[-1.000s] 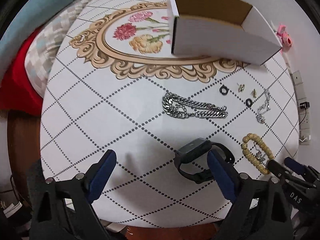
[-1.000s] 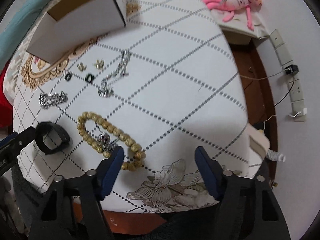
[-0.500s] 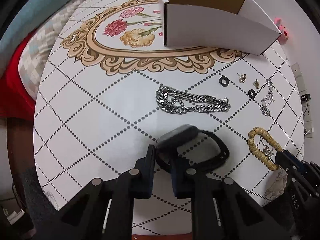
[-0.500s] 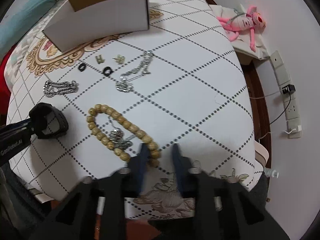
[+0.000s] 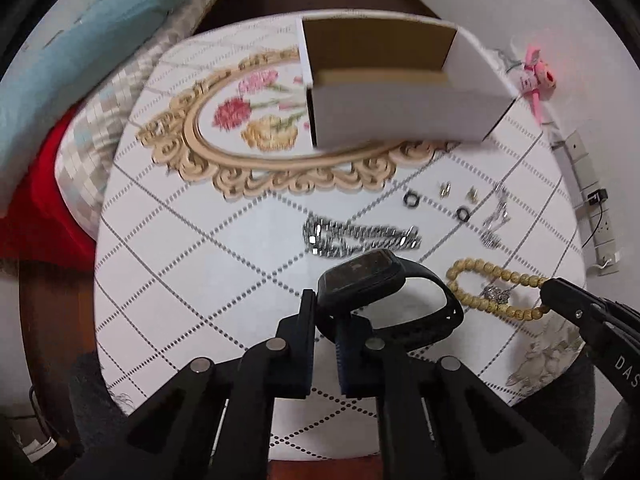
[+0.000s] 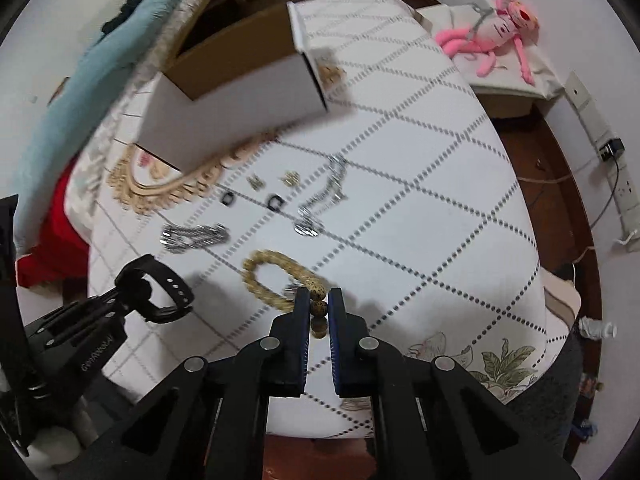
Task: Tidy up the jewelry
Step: 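Carry the watch and bracelet into the white box and open both tools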
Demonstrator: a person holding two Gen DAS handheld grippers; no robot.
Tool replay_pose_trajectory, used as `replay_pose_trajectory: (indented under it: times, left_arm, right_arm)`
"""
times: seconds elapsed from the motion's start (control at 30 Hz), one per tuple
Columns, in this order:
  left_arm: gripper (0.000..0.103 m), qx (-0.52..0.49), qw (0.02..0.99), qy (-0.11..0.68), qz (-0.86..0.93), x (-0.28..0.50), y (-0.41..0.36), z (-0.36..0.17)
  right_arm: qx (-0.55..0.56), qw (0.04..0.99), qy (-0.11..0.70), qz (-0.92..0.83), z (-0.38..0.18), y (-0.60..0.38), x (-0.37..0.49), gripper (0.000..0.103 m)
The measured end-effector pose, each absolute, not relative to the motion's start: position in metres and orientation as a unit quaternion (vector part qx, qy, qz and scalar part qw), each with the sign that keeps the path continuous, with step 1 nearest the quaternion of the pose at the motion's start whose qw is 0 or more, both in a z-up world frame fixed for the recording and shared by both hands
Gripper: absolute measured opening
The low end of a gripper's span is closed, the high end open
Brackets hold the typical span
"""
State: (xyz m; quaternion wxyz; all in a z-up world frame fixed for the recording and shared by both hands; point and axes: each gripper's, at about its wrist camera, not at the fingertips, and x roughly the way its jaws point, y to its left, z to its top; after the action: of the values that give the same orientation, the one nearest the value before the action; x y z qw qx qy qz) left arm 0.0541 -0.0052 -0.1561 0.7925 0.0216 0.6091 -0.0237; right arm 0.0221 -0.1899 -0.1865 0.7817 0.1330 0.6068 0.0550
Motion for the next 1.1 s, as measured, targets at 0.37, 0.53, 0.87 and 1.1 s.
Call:
replay_pose_trajectory:
  times: [0.37,0.53,0.87,1.1]
  left_arm:
    - [0.006,0.0,0.822,0.569,-0.032,0.097,0.003,-0.112]
    - [0.006,-0.004,0.839,0.544,-0.03,0.13,0.006,-0.085]
    - [0.006,-0.026,0.834,0.551,-0.032,0.198,0.012,-0.088]
    - [0.007,-0.041,0.806,0.588,-0.051,0.231,0.009,-0.113]
  right_arm:
    - [0.113,0.818,0.553,0.115,-0.119,-0.186,0.073,0.009]
    - [0.107,0.837,0.522,0.129,-0.084,-0.182,0.105,0.009]
    - [0.104,0.843,0.508,0.147,-0.069,-0.169,0.197,0.009]
    - [0.121,0.819,0.54,0.152,-0.1,-0.169,0.236,0.009]
